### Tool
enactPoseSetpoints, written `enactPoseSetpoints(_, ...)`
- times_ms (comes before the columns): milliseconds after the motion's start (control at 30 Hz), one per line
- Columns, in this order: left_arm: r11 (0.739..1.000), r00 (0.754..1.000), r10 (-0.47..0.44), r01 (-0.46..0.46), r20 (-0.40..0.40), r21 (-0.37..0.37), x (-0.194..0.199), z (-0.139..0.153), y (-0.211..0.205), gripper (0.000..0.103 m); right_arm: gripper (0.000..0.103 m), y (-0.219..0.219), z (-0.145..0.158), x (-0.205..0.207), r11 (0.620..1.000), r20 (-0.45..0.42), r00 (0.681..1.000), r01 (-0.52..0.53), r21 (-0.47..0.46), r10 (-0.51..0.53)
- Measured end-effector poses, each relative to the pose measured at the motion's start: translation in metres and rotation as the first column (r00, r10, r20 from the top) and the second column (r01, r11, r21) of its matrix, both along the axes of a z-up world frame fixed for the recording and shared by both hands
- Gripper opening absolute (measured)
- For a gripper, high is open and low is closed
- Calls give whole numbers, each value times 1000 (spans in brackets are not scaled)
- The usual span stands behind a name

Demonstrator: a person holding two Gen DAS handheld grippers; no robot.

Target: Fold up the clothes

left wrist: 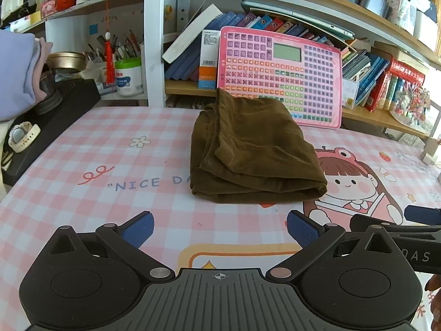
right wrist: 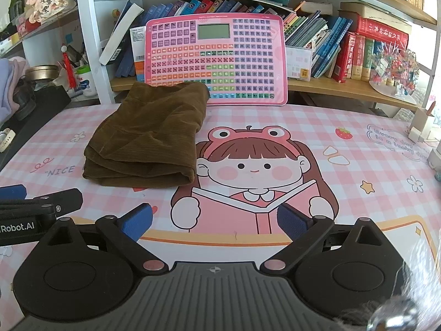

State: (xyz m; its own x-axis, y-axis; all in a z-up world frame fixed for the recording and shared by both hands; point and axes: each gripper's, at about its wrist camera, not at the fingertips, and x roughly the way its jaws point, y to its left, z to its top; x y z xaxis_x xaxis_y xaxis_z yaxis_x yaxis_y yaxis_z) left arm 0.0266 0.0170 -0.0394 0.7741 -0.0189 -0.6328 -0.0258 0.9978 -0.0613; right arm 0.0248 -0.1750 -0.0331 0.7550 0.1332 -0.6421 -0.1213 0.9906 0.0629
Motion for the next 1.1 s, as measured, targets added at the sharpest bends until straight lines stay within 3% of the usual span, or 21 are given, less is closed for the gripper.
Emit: enactPoseSetpoints(1100, 999, 999, -36, 36, -20, -14, -1, -5, -1, 103, 98, -1, -4, -2, 1000, -24, 1000, 16, 4, -16)
